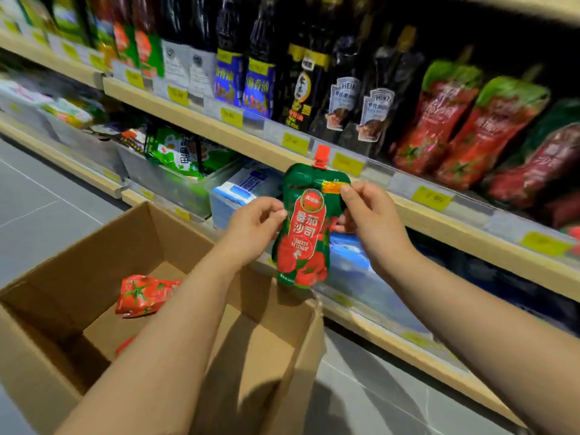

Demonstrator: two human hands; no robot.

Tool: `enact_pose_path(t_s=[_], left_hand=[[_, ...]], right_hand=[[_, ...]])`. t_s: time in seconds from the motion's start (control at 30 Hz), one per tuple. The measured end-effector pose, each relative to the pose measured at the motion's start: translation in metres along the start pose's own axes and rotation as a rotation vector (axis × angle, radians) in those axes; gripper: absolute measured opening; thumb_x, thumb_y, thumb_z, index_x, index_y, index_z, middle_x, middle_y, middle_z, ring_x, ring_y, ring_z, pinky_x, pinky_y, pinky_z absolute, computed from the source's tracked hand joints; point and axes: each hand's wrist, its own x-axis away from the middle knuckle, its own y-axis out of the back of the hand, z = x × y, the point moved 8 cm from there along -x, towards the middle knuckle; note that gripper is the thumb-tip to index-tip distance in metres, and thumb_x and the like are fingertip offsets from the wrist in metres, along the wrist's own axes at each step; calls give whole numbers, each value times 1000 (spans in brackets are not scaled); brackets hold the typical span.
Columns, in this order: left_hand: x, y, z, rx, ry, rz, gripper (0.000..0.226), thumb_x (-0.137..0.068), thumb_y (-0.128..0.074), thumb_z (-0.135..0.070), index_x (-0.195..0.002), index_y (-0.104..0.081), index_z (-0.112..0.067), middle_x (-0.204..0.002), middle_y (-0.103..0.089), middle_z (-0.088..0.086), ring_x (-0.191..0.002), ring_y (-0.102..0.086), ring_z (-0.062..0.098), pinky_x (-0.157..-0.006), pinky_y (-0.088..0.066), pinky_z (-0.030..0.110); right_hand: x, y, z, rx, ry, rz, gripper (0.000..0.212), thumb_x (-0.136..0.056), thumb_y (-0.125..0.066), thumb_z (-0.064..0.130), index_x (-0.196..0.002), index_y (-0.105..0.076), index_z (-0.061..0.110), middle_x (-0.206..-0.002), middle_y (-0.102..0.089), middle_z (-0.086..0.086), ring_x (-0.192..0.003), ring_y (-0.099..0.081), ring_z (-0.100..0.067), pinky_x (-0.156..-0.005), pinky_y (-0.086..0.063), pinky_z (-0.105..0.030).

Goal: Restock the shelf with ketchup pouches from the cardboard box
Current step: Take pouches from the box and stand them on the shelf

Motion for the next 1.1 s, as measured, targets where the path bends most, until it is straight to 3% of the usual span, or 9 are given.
enact_pose_path(t_s=[0.2,0.3,0.4,0.5,0.63,0.8,0.9,1.0,1.1], left_hand=[[-1,-44,-45,-71,-83,0,23,-90,-53,-25,-70,-53,-36,-70,-58,-9,-78,-63,23,-80,-55,49],[1,-79,-62,-33,-55,30,20,-86,-53,-31,-68,-56,-38,-73,-62,-6,-82,-65,26,-80,-55,50],[-1,-120,-83,17,-20,79,20,-88,-55,-25,-69,-58,-32,-68,-62,-4,-73,-64,25,-76,-57,45],[-11,-151,-120,65,-27,98,12,-88,-56,-23,-79,-64,-26,-82,-68,6,-86,-66,31,-82,-55,47],[-29,-174,-187,-105,-223,21,18,-87,-55,-24,-96,-70,-18,-93,-71,3,-91,-65,23,-81,-51,34],[-40,-210,-246,-208,-284,62,28,-86,-46,-16,-109,-62,-12,-107,-67,5,-100,-61,24,-88,-49,41],[-44,-223,-260,-206,-292,58,23,-82,-43,-10,-97,-61,-7,-100,-66,10,-92,-61,29,-82,-51,45],[-43,-238,-255,-208,-262,98,23,-83,-42,-12,-99,-58,-9,-102,-64,10,-89,-61,27,-81,-52,45],[-43,-252,-240,-253,-213,152,22,-85,-43,-13,-103,-56,-10,-107,-62,9,-84,-61,22,-68,-51,35]], right_hand=[[23,53,-15,124,-71,12,9,-90,-56,30,-83,-61,29,-70,-64,8,-53,-58,-1,-50,-48,-16],[31,91,-21,96,-131,-100,11,-90,-56,26,-85,-61,17,-76,-62,-2,-55,-56,-8,-51,-49,-19],[33,136,-11,65,-160,-208,17,-89,-58,24,-88,-62,7,-70,-60,-7,-53,-52,-10,-51,-48,-20],[26,177,10,72,-141,-273,18,-88,-60,27,-75,-61,14,-56,-54,-2,-45,-50,-8,-47,-47,-21],[12,223,45,116,-39,-375,25,-87,-61,26,-66,-56,13,-51,-50,-2,-36,-48,-1,-41,-46,-17],[-8,267,72,176,65,-518,23,-88,-59,27,-71,-56,12,-59,-55,-1,-47,-54,-6,-53,-52,-25],[-17,281,71,169,81,-580,17,-87,-59,28,-74,-59,17,-68,-62,-2,-61,-63,-15,-63,-57,-33],[-19,287,57,167,43,-581,28,-87,-57,33,-101,-63,9,-89,-68,-9,-84,-67,-26,-81,-55,-46],[-16,291,37,155,-14,-573,37,-89,-57,30,-113,-59,3,-92,-66,-12,-85,-67,-28,-85,-54,-49]])
